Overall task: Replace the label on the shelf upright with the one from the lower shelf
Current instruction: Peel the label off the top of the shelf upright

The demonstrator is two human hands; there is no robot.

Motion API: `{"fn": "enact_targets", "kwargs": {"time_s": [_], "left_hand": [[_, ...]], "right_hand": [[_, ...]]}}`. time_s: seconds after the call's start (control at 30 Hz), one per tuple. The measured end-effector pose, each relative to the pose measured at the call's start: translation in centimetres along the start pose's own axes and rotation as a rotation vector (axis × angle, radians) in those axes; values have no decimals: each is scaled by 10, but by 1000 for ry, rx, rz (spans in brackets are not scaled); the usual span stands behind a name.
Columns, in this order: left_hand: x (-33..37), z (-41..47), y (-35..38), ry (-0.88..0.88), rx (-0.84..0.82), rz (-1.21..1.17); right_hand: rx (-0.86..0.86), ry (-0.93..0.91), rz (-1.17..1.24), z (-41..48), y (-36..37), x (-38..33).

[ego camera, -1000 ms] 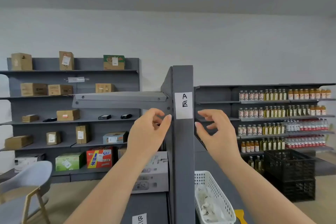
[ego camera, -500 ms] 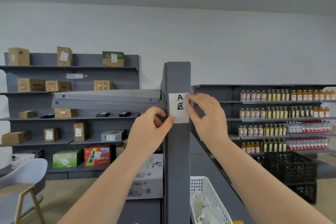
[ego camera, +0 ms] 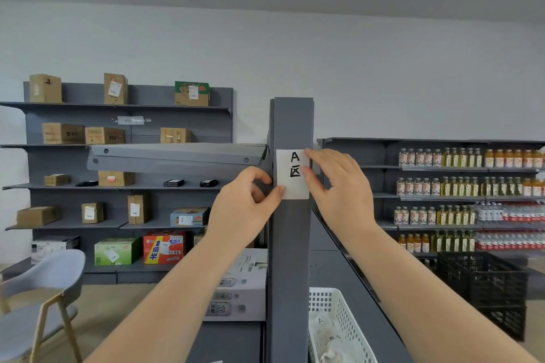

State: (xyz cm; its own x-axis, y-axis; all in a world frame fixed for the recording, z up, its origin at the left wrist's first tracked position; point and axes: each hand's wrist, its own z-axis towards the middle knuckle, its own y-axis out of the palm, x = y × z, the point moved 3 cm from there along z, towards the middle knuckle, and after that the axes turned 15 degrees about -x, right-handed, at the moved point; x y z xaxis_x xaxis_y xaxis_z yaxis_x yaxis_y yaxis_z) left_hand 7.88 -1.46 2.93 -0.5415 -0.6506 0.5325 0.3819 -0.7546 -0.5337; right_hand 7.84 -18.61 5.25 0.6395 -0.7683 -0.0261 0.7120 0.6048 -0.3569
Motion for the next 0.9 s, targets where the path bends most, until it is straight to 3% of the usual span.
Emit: {"fn": "enact_targets", "kwargs": {"time_s": [0.5, 0.9], "left_hand": [[2, -2, 2, -1, 17, 12], [1, -2, 2, 17, 49, 24]], "right_hand": [[-8, 23, 107, 2, 0, 4], [117, -142, -101, 0, 4, 8]]}}
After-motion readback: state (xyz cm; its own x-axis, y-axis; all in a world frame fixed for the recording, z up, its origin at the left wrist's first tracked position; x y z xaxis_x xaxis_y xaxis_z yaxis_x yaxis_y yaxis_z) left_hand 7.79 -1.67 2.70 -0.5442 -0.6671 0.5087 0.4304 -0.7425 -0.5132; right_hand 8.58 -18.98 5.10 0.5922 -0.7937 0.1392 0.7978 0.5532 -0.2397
